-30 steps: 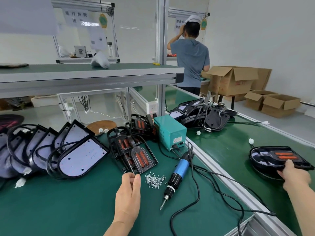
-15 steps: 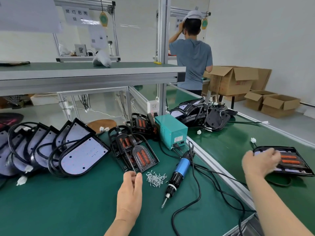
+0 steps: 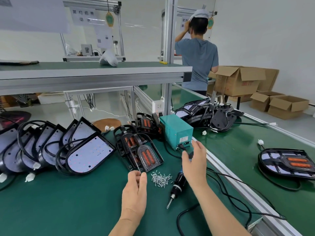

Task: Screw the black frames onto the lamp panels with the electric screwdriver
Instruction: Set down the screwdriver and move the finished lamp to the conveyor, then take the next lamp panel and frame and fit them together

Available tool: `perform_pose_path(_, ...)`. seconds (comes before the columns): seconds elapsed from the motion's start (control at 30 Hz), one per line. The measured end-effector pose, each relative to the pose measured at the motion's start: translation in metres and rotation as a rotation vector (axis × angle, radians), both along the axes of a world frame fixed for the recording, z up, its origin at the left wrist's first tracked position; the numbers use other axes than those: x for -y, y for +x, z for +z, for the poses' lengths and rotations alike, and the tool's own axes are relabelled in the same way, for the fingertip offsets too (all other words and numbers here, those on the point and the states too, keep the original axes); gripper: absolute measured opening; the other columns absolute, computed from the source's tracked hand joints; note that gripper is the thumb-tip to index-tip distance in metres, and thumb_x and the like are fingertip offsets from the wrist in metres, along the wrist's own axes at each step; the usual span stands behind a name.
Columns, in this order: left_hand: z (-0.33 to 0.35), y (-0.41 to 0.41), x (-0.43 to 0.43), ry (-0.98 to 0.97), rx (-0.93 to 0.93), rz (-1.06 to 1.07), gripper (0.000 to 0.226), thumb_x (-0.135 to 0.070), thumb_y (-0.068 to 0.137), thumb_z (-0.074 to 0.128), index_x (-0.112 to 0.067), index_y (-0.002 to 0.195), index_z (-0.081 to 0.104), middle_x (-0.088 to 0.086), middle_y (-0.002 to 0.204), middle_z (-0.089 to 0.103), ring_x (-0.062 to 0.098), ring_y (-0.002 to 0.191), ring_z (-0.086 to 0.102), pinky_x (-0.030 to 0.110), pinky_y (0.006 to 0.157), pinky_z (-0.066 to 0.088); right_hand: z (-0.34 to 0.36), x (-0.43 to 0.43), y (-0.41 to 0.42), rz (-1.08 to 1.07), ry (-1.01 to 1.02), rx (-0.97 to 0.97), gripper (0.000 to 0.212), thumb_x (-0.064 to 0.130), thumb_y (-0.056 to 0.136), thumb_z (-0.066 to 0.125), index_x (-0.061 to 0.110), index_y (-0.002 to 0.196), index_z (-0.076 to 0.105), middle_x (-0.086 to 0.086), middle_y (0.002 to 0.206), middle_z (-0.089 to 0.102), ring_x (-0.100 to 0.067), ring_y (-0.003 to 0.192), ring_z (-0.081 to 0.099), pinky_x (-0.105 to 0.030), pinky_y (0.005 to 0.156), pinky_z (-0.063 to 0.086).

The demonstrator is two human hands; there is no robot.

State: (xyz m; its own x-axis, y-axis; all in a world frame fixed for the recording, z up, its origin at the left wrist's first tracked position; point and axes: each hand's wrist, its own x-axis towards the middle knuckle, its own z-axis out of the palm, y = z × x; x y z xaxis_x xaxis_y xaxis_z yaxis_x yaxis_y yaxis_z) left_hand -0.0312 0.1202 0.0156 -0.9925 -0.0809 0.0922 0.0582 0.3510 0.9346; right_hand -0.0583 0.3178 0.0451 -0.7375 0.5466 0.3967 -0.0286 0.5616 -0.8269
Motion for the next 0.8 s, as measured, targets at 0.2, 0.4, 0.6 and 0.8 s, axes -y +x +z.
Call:
perform_pose_path(0.2,0.003,-0.005,-0.002,0.089,0.039,0.060,0.017,-0.040,0.102,0.048,-0.025,0.109,0.052,-0.012,0.100,0.063,0.000,0.093,0.057,0.016,0.073,0.040,-0.024,0.016,0.007,0.069,0.016,-0.047,0.040,0.008,0.093,0.068,0.007,0.133,0.062,-0.001,0.142,0.047,-0.019,0.138,0.042,-0.033,0.120,0.028)
perform_pose_path(0.4,0.015,-0.046,0.003,0.040,0.071,0.236,0.024,-0.033,0.099,0.058,-0.016,0.115,0.053,-0.004,0.100,0.061,0.016,0.089,0.060,0.037,0.080,0.050,-0.028,0.015,0.004,0.097,-0.010,-0.069,0.038,0.009,0.092,0.069,0.009,0.130,0.064,0.003,0.139,0.050,-0.015,0.134,0.045,-0.040,0.119,0.033)
perform_pose_path(0.6,0.032,-0.096,0.008,-0.156,0.216,0.283,0.023,-0.042,0.094,0.062,-0.022,0.090,0.052,0.001,0.084,0.063,0.022,0.075,0.062,0.033,0.066,0.050,-0.028,0.016,0.003,0.093,-0.015,-0.081,0.037,0.009,0.093,0.069,0.008,0.129,0.064,0.003,0.137,0.050,-0.015,0.132,0.046,-0.035,0.118,0.032)
perform_pose_path(0.8,0.027,-0.111,0.008,-0.095,0.288,0.237,0.035,-0.023,0.090,0.066,-0.017,0.065,0.042,0.008,0.065,0.051,0.022,0.060,0.042,0.031,0.059,0.036,-0.027,0.017,0.002,0.096,-0.026,-0.079,0.037,0.010,0.093,0.070,0.009,0.129,0.064,0.004,0.137,0.050,-0.014,0.132,0.046,-0.037,0.118,0.033)
